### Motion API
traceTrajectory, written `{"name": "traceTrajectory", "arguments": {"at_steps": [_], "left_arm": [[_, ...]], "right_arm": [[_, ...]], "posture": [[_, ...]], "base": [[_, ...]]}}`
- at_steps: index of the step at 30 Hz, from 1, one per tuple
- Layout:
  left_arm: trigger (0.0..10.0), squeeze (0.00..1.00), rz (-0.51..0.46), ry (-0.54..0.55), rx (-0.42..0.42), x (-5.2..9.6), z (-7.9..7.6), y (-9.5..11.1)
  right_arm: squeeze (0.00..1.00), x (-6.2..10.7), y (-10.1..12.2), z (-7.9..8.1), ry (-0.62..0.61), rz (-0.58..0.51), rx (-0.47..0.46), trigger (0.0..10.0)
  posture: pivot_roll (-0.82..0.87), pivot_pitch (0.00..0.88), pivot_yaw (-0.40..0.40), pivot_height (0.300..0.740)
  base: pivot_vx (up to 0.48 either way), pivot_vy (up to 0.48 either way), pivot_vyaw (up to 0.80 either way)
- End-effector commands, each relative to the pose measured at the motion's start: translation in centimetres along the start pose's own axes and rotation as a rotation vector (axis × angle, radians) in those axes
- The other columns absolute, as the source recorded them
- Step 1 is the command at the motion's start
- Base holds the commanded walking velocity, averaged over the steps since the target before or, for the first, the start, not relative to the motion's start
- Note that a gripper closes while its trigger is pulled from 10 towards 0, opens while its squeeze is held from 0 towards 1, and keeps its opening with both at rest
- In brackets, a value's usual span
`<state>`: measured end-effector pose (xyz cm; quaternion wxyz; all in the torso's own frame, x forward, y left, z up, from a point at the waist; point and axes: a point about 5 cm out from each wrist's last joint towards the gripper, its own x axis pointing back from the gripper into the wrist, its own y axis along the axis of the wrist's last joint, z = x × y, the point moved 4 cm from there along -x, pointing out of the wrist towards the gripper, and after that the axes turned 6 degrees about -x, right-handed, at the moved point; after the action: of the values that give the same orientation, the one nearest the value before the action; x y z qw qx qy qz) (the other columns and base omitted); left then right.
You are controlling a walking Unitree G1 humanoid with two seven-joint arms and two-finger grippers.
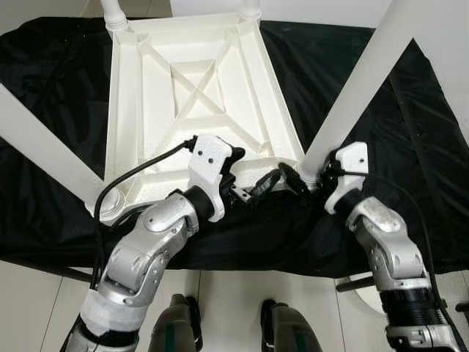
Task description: Building children table
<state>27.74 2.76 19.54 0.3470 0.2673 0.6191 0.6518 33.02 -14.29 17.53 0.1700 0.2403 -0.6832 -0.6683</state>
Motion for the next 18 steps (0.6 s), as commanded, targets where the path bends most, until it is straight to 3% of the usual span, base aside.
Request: {"name": "traceTrajectory", "arguments": {"at_steps": [1,11,12,13,16,17,18], "left_arm": [[10.0,0.0,0.038,-0.04,-0.031,0.2,-0.7,-1.3],[10.0,0.0,0.061,-0.038,-0.058,0.5,-0.7,-2.0],[10.0,0.0,0.061,-0.039,-0.062,0.4,-0.7,-1.9],[10.0,0.0,0.058,-0.04,-0.068,0.4,-0.7,-1.9],[10.0,0.0,0.058,-0.04,-0.068,0.4,-0.7,-1.9],[10.0,0.0,0.056,-0.04,-0.071,0.4,-0.7,-1.8],[10.0,0.0,0.055,-0.042,-0.076,0.4,-0.8,-1.9]], "right_arm": [[0.0,-0.4,0.1,-0.1,0.043,-0.005,0.026,10.0],[0.0,-0.9,0.0,-0.4,0.172,0.023,0.074,10.0],[0.0,-0.9,-0.4,-0.6,0.187,0.037,0.076,7.4],[0.0,-0.8,-0.8,-0.7,0.2,0.049,0.075,2.7],[0.0,-0.8,-0.8,-0.7,0.2,0.049,0.075,2.7],[0.0,-0.7,-1.1,-0.8,0.212,0.06,0.071,0.0],[0.0,-0.4,-1.7,-0.8,0.222,0.078,0.064,0.0]], "posture": [[-0.05,0.104,0.022,0.74],[-0.04,0.081,0.015,0.74],[-0.04,0.08,0.015,0.74],[-0.04,0.077,0.016,0.74],[-0.04,0.077,0.016,0.74],[-0.04,0.076,0.016,0.74],[-0.04,0.077,0.018,0.74]], "base": [[0.0,0.0,0.0],[0.0,0.0,0.0],[0.0,0.0,0.0],[0.0,0.0,0.0],[0.0,0.0,0.0],[0.0,0.0,0.0],[0.0,0.0,0.0]]}}
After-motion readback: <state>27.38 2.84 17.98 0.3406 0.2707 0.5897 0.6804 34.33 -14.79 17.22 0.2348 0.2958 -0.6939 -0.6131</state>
